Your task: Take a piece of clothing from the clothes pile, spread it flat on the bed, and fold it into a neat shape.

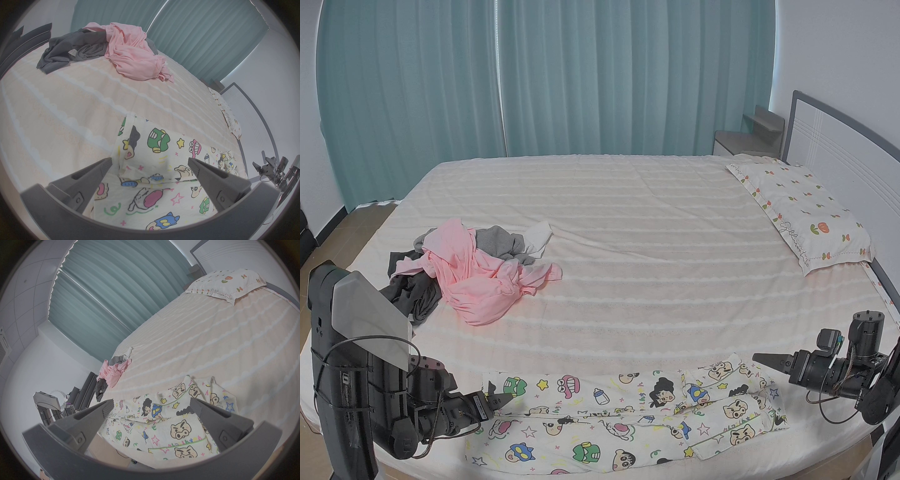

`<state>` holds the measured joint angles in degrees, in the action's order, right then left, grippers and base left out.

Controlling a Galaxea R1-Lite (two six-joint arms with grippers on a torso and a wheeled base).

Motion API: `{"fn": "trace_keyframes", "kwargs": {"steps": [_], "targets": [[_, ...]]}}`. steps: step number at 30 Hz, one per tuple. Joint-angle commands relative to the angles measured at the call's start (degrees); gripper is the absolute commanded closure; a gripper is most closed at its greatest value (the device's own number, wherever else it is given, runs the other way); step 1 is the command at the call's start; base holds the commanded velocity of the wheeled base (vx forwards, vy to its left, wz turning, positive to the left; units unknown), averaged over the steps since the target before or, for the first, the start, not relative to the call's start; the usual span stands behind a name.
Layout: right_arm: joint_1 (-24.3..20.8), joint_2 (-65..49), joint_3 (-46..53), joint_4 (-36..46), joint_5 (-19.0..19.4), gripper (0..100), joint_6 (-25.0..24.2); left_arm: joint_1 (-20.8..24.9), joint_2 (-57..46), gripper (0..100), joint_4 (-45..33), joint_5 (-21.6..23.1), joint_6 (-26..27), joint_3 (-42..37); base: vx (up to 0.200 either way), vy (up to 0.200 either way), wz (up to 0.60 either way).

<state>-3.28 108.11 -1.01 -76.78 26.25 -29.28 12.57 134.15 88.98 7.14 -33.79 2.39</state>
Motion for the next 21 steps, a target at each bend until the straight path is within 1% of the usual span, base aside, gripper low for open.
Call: {"fn": "trace_keyframes", "kwargs": {"steps": [1, 5, 9, 10, 12, 14, 17, 19, 21], "targets": [[-0.15, -0.26, 1.01, 0.31, -0.05, 0, 0.01, 0.0, -0.64, 0, 1.02, -0.38, -0.05, -0.02, 0.0, 0.0, 0.0], [-0.32, -0.26, 1.01, 0.4, -0.14, 0, 0.1, 0.0, -0.82, 0, 1.02, -0.73, -0.05, -0.9, 0.0, 0.0, 0.0], [-0.76, -0.26, 1.01, 0.49, -0.23, 0, 0.1, 0.0, -0.29, 0, 1.02, -1.34, 0.39, 0.16, 0.0, 0.0, 0.0], [-0.85, -0.26, 1.01, 0.49, -0.32, 0, 0.1, 0.0, -0.11, 0, 1.02, -2.31, 0.39, 0.86, 0.0, 0.0, 0.0], [-1.12, -0.35, 1.01, 0.49, -0.58, 0, 0.1, 0.26, 0.59, 0, 1.02, -6.35, 0.66, 2.53, 0.0, 0.0, 0.0], [-1.12, -0.53, 1.01, 0.49, -1.37, 0, 0.1, 0.26, 1.73, 0, 0.93, -9.08, 1.62, 3.85, 0.0, 0.0, 0.0], [-1.2, -0.62, 1.01, 0.58, -1.64, 0, 0.1, -0.18, 3.05, 0, 0.67, -9.08, 2.77, 5.17, 0.0, 0.0, 0.0], [-1.91, -0.62, 1.01, 0.66, -1.72, 0, 0.1, 0.26, 5.07, 0, -1.0, -9.08, 4.61, 6.49, 0.0, 0.0, 0.0], [-1.99, -0.62, 1.01, 0.66, -1.72, 0, 0.1, 0.26, 5.43, 0, -1.26, -9.08, 5.05, 7.1, 0.0, 0.0, 0.0]]}}
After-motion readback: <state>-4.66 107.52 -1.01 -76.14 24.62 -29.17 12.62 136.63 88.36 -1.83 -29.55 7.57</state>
